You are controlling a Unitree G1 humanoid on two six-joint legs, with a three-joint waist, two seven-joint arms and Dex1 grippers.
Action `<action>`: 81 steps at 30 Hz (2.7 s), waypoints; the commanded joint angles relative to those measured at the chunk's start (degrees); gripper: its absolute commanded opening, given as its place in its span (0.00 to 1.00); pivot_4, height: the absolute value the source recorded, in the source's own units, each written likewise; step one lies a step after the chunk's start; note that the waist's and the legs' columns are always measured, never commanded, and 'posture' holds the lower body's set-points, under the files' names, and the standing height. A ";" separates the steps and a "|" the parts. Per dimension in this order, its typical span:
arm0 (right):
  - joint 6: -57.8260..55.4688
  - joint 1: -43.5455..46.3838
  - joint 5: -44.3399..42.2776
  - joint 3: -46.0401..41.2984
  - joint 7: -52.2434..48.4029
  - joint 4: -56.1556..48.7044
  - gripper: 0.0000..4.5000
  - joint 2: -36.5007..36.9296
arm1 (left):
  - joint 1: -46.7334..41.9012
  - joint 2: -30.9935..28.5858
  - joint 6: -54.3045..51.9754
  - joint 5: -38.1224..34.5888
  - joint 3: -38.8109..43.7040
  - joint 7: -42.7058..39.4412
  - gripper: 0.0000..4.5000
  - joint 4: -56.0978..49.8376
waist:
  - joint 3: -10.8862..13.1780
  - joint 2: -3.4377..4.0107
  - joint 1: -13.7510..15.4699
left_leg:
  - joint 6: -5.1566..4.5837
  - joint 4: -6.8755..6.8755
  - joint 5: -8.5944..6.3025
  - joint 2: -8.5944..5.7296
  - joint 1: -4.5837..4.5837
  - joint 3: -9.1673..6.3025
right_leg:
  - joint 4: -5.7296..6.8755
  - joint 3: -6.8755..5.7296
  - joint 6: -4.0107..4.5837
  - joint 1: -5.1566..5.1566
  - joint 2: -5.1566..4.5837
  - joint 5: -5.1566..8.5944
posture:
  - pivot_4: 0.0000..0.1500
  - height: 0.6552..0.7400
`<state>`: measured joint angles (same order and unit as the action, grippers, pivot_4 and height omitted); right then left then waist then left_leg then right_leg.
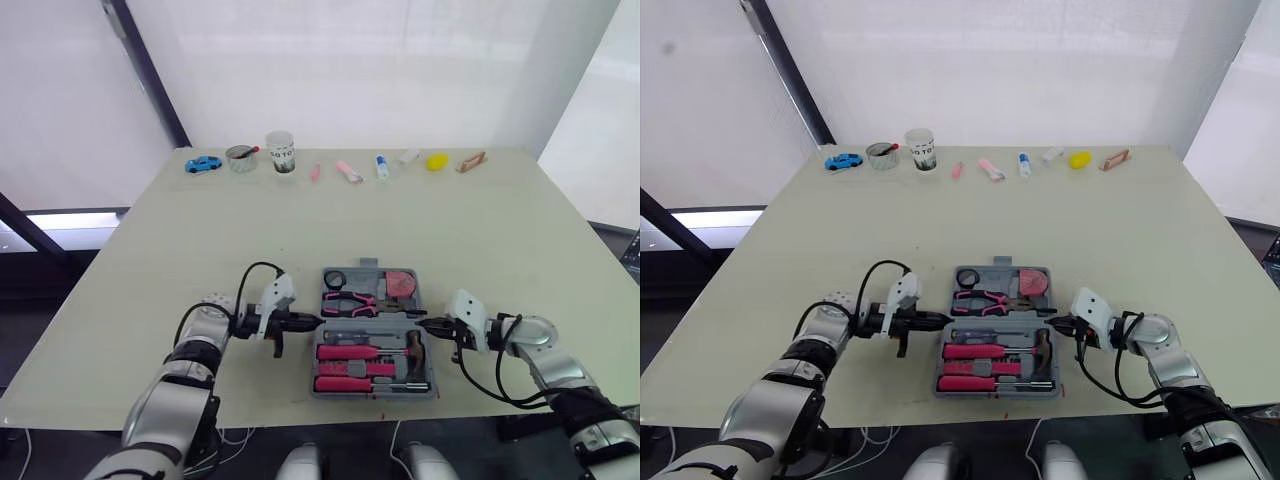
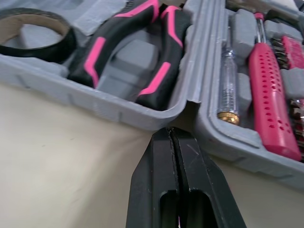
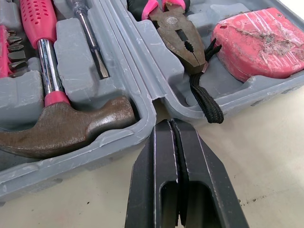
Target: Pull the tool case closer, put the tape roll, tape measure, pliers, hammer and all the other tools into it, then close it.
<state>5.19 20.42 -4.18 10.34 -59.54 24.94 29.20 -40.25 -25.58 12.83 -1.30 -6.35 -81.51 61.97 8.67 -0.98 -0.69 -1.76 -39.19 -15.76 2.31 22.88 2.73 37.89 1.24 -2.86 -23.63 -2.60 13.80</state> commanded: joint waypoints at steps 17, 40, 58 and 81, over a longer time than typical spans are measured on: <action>-2.13 -1.52 -2.35 0.32 -4.51 -4.75 0.00 0.37 | 4.96 0.74 -4.85 0.00 -1.99 -5.42 0.01 -7.42 | 0.00 0.01 -0.06 | 0.00 0.02 -0.01 0.00 0.00 -0.01 | -0.03 0.01 0.00 0.00 0.00 0.01 | 1.00 1.00; -0.04 -2.79 -0.70 -0.90 -1.17 -3.34 0.00 1.30 | 6.27 -0.91 -5.65 0.11 -2.30 -4.48 0.01 -9.58 | -0.01 0.01 -0.06 | 0.00 0.02 0.00 0.00 -0.01 -0.02 | -0.01 0.00 0.00 0.00 0.00 0.01 | 1.00 1.00; -21.36 11.00 -14.49 -10.66 -8.87 11.19 0.46 2.36 | 18.64 -8.04 -16.91 -16.01 1.25 -7.29 0.00 -45.73 | 0.06 0.03 -0.16 | 0.00 -0.01 0.00 0.06 -0.09 -0.13 | 0.03 0.16 0.01 0.00 -0.02 -0.01 | 1.00 1.00; -35.45 34.19 -6.63 -9.86 -10.01 43.45 0.98 -10.45 | 24.46 -7.08 -19.55 -3.68 -15.69 3.41 0.00 -49.56 | 0.00 0.31 -0.56 | 0.00 0.05 0.00 0.04 -0.16 0.02 | 0.06 0.12 0.02 0.03 -0.01 -0.01 | 1.00 1.00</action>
<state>-29.49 54.16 -10.70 0.74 -68.18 67.92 20.00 -16.41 -32.78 -6.94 -8.25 -19.92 -79.70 9.73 8.68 -0.66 -1.25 -1.76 -39.14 -15.76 2.35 22.71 2.75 37.95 1.37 -2.84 -23.58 -2.61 13.79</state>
